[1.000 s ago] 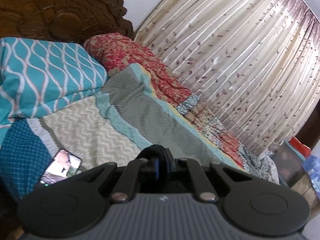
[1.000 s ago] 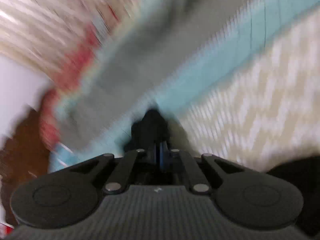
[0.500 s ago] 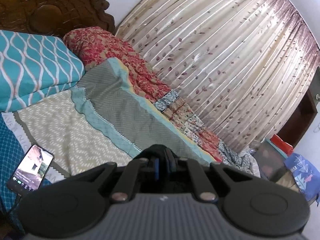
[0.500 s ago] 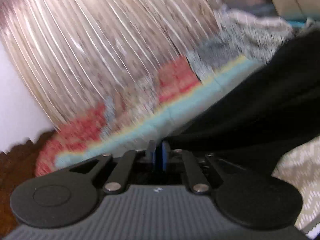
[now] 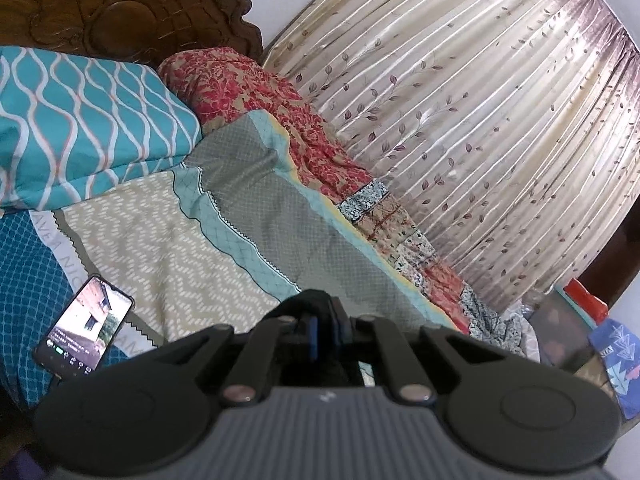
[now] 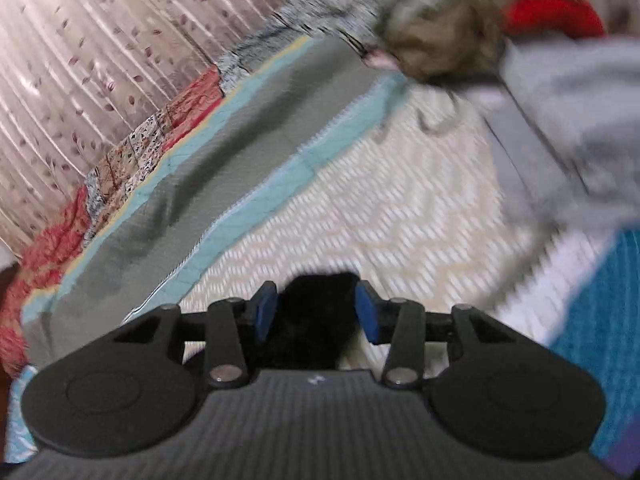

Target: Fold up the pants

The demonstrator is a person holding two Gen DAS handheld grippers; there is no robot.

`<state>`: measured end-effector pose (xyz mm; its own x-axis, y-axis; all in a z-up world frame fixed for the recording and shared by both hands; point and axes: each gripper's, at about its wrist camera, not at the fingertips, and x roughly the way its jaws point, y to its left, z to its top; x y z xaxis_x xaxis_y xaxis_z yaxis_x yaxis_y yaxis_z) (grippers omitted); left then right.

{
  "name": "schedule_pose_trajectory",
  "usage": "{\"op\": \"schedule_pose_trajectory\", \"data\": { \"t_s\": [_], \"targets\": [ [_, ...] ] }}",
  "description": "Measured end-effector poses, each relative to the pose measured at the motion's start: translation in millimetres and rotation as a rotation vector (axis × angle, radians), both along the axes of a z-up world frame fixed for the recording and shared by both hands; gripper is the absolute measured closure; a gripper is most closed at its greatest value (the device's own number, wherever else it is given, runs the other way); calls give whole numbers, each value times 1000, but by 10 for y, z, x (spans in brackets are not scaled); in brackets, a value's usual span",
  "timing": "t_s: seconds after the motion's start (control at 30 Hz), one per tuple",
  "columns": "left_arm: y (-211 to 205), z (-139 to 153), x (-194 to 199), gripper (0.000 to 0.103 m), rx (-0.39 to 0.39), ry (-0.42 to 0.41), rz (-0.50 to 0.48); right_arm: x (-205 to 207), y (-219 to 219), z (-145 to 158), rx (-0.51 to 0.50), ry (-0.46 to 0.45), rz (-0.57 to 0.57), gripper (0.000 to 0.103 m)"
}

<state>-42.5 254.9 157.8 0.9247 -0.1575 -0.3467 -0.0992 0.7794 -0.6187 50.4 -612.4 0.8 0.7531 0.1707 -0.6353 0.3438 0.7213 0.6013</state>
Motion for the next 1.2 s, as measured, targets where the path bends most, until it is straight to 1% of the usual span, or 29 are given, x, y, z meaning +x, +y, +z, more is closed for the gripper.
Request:
{"op": "schedule_pose_trajectory", "data": {
  "t_s": [0.1, 0.13, 0.17, 0.2, 0.23, 0.27, 0.3, 0.37, 0.4, 0.43, 0.5, 0.53, 0.57, 0.63, 0.73, 0.8, 0.83, 0.9, 0.97, 1.03, 1.07, 1.13, 1.2],
  "targets": [
    [-20, 34, 28, 97, -3, 2, 3, -28, 146, -42, 44, 22, 12, 53],
    [-28, 45, 24, 97, -5, -1, 3, -24, 208, -44, 69, 19, 20, 52],
    [-37, 59, 17, 97, -2, -4, 3, -93, 322, -112, 87, 14, 23, 51],
    [-45, 71, 9, 97, 3, -7, 2, -63, 390, -105, 106, -4, 32, 41],
    [-50, 79, 1, 97, 9, -9, 2, -26, 443, -101, 106, -8, 37, 25],
    [-58, 85, -3, 97, 14, -9, 1, -11, 525, -118, 85, 3, 28, 19],
    [-66, 93, -1, 97, 16, -9, 2, 11, 610, -147, 51, 20, 17, 18],
    [-69, 91, 16, 97, 20, -5, 4, 85, 698, -220, 2, 81, 15, 18],
    [-72, 87, 30, 97, 19, 0, 7, 105, 717, -257, 4, 109, 11, 19],
    [-63, 81, 42, 97, 16, 3, 9, 81, 717, -254, 21, 106, -6, 19],
    [-60, 71, 59, 97, 15, 5, 8, -71, 693, -137, 43, 13, -66, 20],
    [-63, 69, 72, 97, 21, 6, 7, -129, 687, -72, 45, -25, -73, 19],
    [-71, 67, 82, 97, 25, 6, 5, -154, 692, -31, 43, -34, -67, 19],
    [-75, 66, 113, 97, 24, 6, 0, -152, 729, -20, 52, -1, -45, 19],
    [-80, 59, 115, 97, 18, -1, 1, -138, 823, -172, 141, 39, -27, 19],
    [-71, 49, 100, 97, 14, 5, 4, -125, 887, -242, 167, 75, -59, 21],
    [-63, 51, 88, 97, 14, 8, 4, -135, 914, -239, 184, 77, -79, 25],
    [-44, 59, 62, 97, 19, 9, 5, -172, 979, -195, 244, 33, -66, 27],
    [-23, 68, 46, 97, 16, 7, 9, -198, 1034, -223, 353, 9, -44, 27],
    [-24, 67, 43, 97, 10, 2, 9, -183, 1036, -333, 472, 29, -53, 27],
    [-29, 66, 43, 97, 8, 0, 8, -157, 1020, -410, 512, 43, -72, 27],
    [-41, 69, 45, 97, 9, 0, 4, -95, 960, -525, 552, 64, -138, 27],
    [-37, 76, 38, 97, 9, 2, 3, 10, 809, -596, 542, 38, -225, 27]
  ]
}}
